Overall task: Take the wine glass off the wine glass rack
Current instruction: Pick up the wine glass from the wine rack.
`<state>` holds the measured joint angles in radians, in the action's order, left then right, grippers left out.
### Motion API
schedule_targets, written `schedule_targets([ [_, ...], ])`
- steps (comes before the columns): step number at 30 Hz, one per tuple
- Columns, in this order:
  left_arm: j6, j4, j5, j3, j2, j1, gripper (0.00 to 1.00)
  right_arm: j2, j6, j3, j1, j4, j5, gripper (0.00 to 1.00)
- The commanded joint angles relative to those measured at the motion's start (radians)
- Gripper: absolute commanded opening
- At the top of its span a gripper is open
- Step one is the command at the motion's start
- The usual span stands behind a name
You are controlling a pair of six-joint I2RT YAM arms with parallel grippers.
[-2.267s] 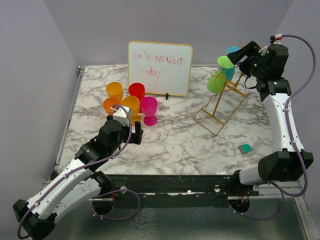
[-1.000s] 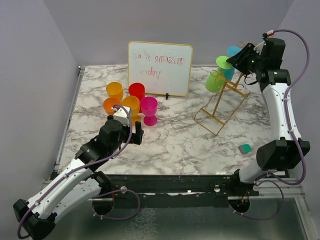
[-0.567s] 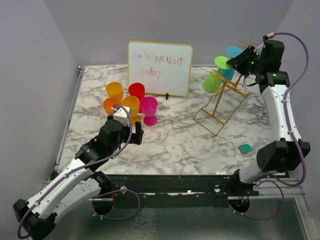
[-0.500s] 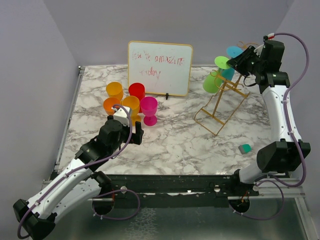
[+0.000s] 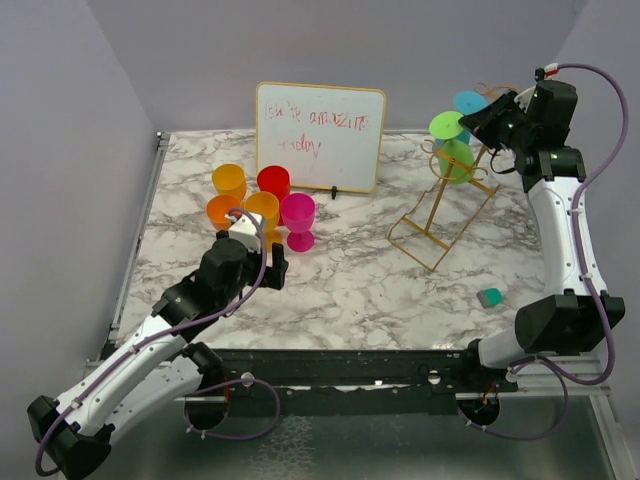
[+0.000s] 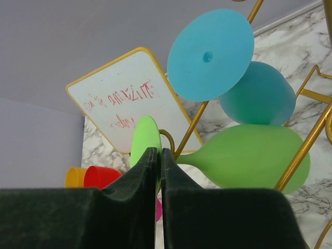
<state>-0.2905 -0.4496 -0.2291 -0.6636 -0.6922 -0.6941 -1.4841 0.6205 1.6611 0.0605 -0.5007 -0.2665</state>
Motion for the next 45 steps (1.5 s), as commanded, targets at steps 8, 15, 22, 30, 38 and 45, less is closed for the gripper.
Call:
schedule_targets([
  [8, 0.009, 0.020, 0.019, -0.007, 0.002, 0.003, 0.99, 0.046, 0.118, -0.093, 0.005, 0.131, -0.048, 0.01],
  [15, 0.008, 0.020, 0.019, -0.007, 0.004, 0.002, 0.99, 0.094, 0.237, -0.172, 0.007, 0.261, -0.038, 0.01],
  [22, 0.008, 0.021, 0.020, -0.008, 0.003, 0.003, 0.99, 0.147, 0.299, -0.239, 0.007, 0.323, 0.041, 0.01],
  [30, 0.010, 0.020, 0.023, -0.008, -0.003, 0.003, 0.99, 0.127, 0.354, -0.255, 0.007, 0.389, -0.012, 0.01],
  [38, 0.010, 0.022, 0.026, -0.008, -0.006, 0.003, 0.99, 0.106, 0.347, -0.230, 0.007, 0.370, -0.035, 0.01],
  [45, 0.011, 0.022, 0.029, -0.008, -0.009, 0.004, 0.99, 0.093, 0.347, -0.208, 0.007, 0.363, 0.001, 0.01],
])
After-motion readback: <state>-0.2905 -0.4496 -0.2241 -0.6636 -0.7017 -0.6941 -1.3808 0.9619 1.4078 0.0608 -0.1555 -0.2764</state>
